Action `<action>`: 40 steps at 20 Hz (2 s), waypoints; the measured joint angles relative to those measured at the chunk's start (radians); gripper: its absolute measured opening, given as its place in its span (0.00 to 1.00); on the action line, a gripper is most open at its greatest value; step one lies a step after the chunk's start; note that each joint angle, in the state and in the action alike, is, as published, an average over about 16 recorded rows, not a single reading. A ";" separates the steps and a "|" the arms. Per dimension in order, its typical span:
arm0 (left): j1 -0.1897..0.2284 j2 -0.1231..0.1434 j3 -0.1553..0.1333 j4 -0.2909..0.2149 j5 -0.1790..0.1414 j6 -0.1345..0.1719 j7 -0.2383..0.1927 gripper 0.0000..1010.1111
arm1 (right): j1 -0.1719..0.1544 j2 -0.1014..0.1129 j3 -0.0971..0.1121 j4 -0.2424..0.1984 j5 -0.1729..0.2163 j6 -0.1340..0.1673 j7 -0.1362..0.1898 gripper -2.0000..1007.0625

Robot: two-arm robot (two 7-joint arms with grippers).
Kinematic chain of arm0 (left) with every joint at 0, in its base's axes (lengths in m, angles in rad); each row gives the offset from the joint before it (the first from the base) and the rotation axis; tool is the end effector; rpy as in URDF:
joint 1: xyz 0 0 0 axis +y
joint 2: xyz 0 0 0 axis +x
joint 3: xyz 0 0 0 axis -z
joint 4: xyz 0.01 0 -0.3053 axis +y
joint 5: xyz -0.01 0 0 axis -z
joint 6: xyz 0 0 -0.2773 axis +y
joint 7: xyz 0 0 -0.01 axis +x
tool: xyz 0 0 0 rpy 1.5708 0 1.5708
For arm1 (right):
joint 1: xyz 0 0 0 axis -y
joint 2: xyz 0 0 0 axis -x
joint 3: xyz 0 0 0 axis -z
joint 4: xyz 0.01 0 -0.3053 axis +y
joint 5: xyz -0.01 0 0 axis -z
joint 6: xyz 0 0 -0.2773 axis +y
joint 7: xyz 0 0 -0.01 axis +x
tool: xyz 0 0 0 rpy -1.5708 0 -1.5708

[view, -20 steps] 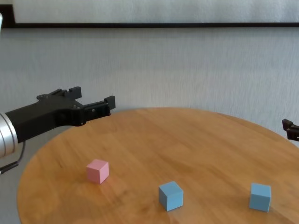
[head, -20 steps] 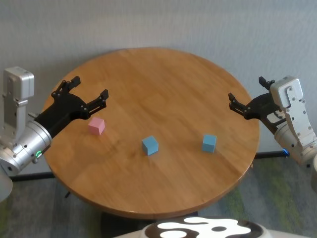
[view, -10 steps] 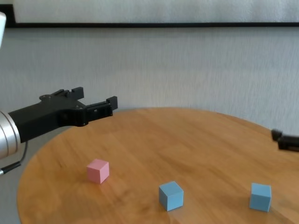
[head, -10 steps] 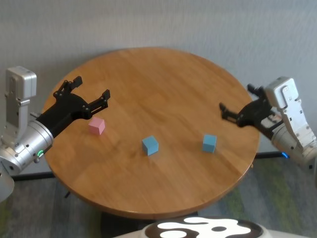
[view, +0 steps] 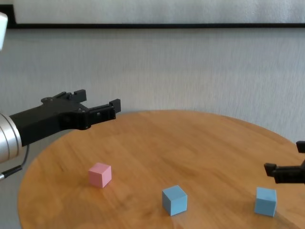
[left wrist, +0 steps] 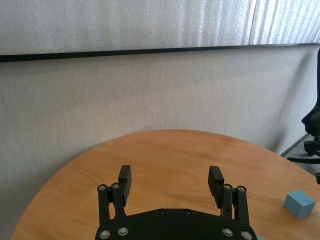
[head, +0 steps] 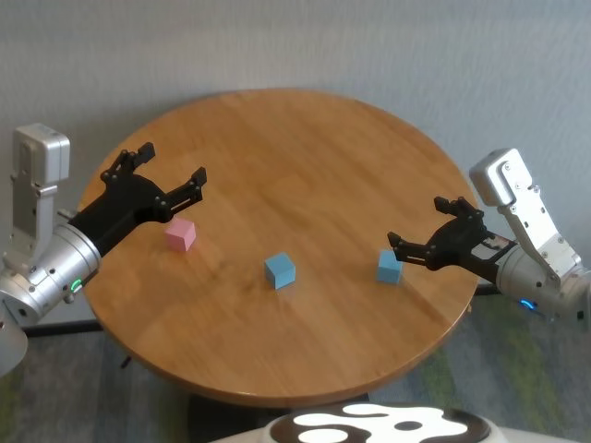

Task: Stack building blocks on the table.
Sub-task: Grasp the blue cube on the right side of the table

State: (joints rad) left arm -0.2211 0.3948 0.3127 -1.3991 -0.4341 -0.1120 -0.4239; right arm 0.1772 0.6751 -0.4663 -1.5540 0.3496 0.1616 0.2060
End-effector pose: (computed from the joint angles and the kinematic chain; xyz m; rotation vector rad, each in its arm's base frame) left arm 0.3518 0.0574 -0.2998 -0.0284 -0.0436 0.9301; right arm 0.3199 -0.0964 -0.2829 -0.4613 -0.0685 -1.0017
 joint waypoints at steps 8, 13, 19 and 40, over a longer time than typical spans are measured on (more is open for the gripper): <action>-0.001 0.000 0.001 0.001 0.000 0.001 0.000 0.99 | 0.044 0.011 -0.031 0.082 -0.070 -0.077 0.099 1.00; -0.001 -0.001 0.002 0.001 0.000 0.001 0.000 0.99 | 0.070 0.017 -0.047 0.140 -0.106 -0.145 0.163 1.00; -0.001 -0.001 0.002 0.001 0.000 0.001 0.000 0.99 | 0.081 0.015 -0.044 0.168 -0.098 -0.136 0.218 1.00; -0.002 -0.001 0.002 0.001 0.000 0.001 0.000 0.99 | 0.116 -0.049 -0.045 0.225 -0.097 -0.063 0.332 1.00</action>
State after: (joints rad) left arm -0.2228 0.3938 0.3148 -1.3976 -0.4340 -0.1111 -0.4239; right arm 0.2934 0.6262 -0.5108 -1.3291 0.2529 0.0988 0.5381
